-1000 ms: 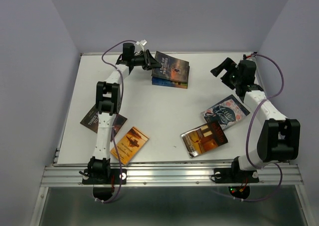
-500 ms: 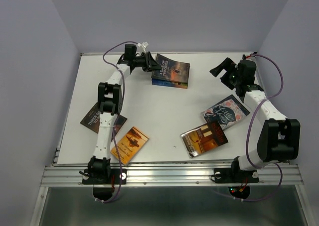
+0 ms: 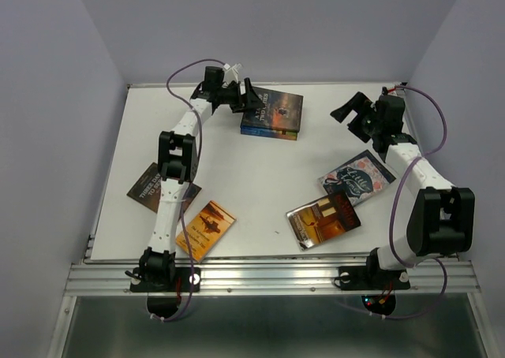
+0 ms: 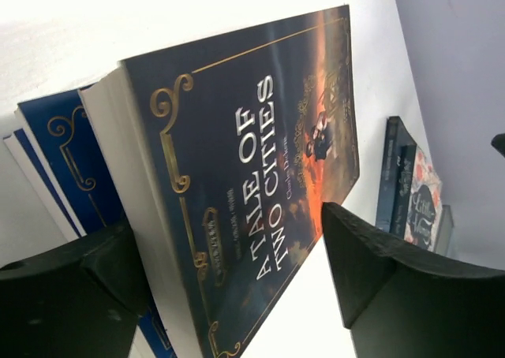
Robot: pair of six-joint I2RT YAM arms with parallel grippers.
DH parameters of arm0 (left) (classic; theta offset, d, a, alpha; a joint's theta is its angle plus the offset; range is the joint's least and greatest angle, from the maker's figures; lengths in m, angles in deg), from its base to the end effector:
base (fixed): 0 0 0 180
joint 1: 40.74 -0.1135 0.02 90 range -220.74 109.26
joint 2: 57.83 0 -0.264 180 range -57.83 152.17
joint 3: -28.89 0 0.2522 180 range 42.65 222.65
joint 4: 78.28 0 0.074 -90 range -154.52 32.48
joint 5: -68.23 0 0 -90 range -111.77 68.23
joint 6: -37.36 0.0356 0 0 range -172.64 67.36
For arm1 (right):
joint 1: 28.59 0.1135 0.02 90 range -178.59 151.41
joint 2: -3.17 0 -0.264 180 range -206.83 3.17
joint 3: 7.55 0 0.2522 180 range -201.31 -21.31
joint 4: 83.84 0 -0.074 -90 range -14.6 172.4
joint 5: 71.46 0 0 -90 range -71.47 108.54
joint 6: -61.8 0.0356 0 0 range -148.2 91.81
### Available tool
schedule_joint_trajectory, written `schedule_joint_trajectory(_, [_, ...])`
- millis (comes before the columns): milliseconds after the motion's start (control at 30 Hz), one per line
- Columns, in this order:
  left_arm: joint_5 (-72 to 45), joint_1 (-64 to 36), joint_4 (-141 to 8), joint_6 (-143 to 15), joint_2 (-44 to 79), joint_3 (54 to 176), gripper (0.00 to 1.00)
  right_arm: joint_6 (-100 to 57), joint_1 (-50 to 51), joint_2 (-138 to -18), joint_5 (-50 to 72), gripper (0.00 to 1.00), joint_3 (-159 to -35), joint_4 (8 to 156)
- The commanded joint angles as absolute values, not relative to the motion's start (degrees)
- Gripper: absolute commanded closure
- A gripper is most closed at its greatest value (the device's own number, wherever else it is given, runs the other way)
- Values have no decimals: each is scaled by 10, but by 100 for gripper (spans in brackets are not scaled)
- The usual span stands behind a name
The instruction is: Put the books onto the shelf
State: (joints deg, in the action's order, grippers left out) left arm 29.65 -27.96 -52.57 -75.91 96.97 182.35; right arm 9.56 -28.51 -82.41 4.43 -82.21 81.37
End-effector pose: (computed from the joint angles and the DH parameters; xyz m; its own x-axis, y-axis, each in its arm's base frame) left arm 0.5757 -0.1591 0.1763 -0.7302 -0.0870 -0.6777 0.5753 0.4569 -0.6784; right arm 0.3451 0.0092 0.2819 -0.4783 0.5932 -0.6476 0.0909 0.7669 0.6353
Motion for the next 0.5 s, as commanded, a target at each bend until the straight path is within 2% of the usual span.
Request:
schedule_joint_trajectory(0, [224, -276, -495, -707, 940, 1828, 4, 96, -282, -827, 33, 0, -826, 826])
schedule_joint_trajectory(233, [174, -279, -468, -688, 898, 1826, 1, 94, -282, -833, 20, 0, -828, 826])
schedule_joint_trajectory(467, [52, -292, -424, -659, 811, 1799, 1, 76, -282, -834, 27, 0, -834, 826])
